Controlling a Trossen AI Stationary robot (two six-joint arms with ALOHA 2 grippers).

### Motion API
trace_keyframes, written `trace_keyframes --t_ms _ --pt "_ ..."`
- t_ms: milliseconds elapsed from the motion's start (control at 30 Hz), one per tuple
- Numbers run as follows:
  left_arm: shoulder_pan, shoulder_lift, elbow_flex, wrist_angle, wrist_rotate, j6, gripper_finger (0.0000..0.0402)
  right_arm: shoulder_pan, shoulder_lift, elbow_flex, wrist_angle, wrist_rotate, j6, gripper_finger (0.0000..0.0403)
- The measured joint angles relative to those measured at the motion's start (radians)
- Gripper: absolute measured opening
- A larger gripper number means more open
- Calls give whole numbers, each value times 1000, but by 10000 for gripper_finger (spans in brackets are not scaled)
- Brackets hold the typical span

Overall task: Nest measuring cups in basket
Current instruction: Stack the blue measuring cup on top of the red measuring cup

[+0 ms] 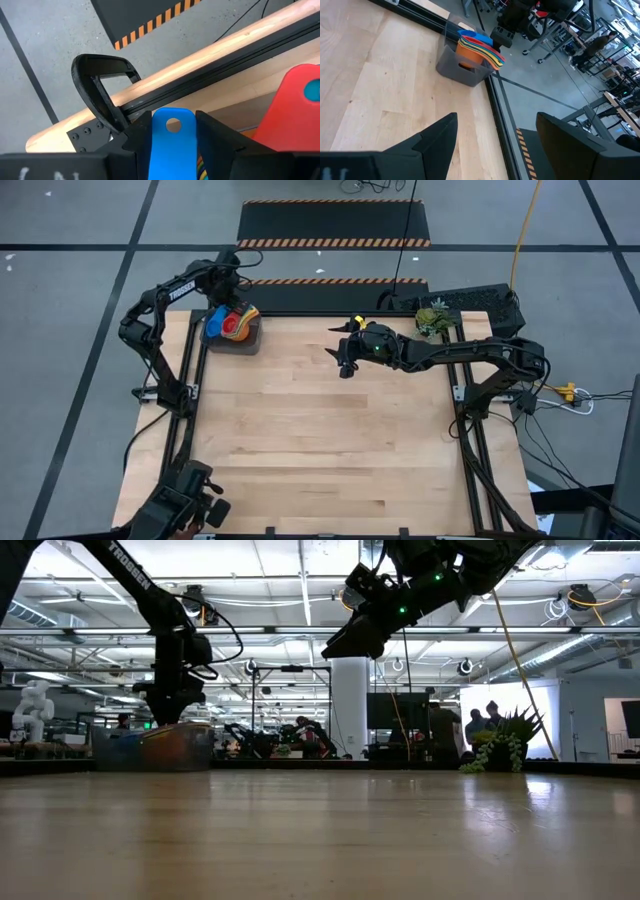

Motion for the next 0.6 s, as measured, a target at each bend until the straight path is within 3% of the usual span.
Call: trace_keyframes --t_ms 400,600 --pt "-1 -71 10 -18 4 0 134 0 0 0 0 0 -3 265" --pt "-21 -94 10 -9 71 -3 134 0 0 0 8 0 -3 265"
